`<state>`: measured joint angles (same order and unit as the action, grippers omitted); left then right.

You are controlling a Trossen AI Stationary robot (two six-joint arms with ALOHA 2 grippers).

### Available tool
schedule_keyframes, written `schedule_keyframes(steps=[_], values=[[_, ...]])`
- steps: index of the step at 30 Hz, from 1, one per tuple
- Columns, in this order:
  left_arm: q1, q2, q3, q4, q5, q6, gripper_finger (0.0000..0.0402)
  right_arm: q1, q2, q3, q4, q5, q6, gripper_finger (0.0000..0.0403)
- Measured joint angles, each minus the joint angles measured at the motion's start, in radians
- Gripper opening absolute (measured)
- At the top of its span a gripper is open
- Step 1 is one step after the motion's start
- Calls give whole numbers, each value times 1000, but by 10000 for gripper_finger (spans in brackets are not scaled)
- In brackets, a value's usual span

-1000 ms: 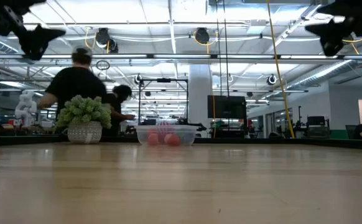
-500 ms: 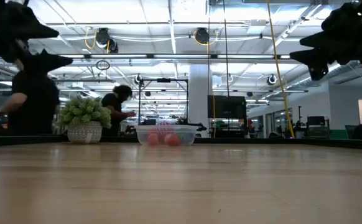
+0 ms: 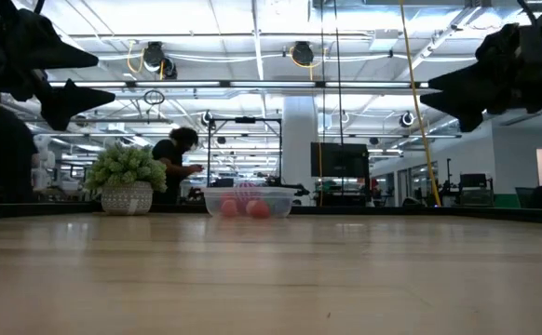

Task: Pick and placing Produce into tupperware
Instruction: Return to Home Position

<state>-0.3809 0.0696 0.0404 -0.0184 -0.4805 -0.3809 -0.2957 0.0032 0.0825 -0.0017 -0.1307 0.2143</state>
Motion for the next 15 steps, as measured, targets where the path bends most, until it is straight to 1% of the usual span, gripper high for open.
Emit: schedule_keyframes(steps=[2,6,8,12,15], values=[[0,9,-6,19,0,15,308,-2,1,-65,86,-1,1,183],[0,23,-11,34,5,8,308,-20,23,-63,50,-2,-31,183],[0,27,-11,34,12,7,308,-19,24,-63,58,-35,-54,183],[0,34,-13,67,17,52,308,-12,34,-64,60,-104,-68,183],[0,35,-13,73,22,78,308,1,37,-65,60,-110,-72,183]])
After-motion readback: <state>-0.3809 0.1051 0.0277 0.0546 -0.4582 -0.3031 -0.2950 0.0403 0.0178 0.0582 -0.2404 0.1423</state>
